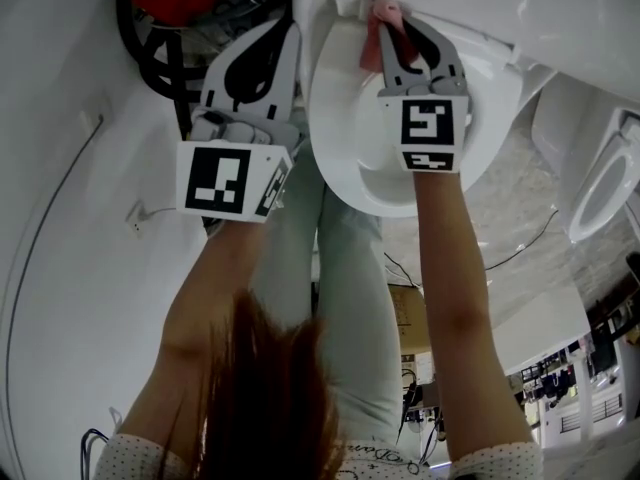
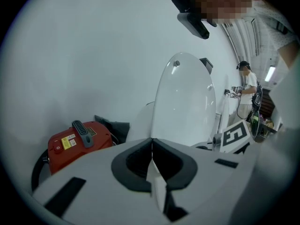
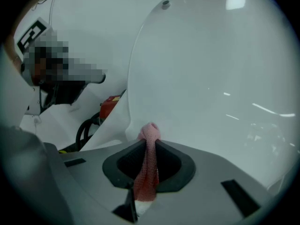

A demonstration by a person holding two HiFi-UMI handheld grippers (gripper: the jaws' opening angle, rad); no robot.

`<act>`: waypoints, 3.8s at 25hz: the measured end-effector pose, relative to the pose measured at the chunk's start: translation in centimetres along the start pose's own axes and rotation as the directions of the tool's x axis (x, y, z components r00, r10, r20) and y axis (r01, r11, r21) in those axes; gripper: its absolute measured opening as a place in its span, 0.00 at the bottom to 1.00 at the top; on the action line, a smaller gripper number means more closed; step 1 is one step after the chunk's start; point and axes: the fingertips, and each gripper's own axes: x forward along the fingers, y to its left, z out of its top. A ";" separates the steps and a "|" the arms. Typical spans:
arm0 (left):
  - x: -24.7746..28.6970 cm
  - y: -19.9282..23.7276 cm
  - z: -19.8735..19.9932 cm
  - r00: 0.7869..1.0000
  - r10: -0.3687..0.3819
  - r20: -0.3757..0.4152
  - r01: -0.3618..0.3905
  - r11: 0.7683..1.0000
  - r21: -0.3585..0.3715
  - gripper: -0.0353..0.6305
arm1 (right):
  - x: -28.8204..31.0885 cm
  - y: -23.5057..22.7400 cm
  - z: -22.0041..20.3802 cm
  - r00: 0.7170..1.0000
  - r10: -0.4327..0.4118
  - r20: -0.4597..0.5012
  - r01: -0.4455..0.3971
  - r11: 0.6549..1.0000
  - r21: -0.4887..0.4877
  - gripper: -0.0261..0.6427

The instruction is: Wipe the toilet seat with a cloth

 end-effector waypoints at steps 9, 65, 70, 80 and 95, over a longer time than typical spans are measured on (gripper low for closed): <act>0.2 -0.1 0.0 1.000 -0.001 0.001 0.001 1.000 -0.014 0.06 | 0.7 0.2 -0.5 0.997 -0.067 0.031 0.070 0.992 -0.109 0.13; 1.1 -4.7 0.3 1.000 -0.024 -0.010 0.024 1.000 0.020 0.06 | -2.1 -3.7 -3.2 0.998 -0.005 0.056 0.017 0.979 -0.203 0.13; 1.1 -5.1 0.4 1.000 -0.027 -0.013 0.028 0.999 0.024 0.06 | -2.7 -4.6 -3.6 0.998 -0.022 0.053 0.032 0.981 -0.193 0.13; 1.2 -6.0 0.3 0.999 -0.040 -0.010 0.041 0.999 0.036 0.06 | -3.8 -6.4 -4.7 0.997 -0.051 0.051 0.060 0.979 -0.193 0.13; 1.4 -7.3 0.1 0.999 -0.046 -0.017 0.047 0.998 0.048 0.06 | -5.4 -8.9 -6.4 0.995 -0.091 0.032 0.095 0.979 -0.181 0.13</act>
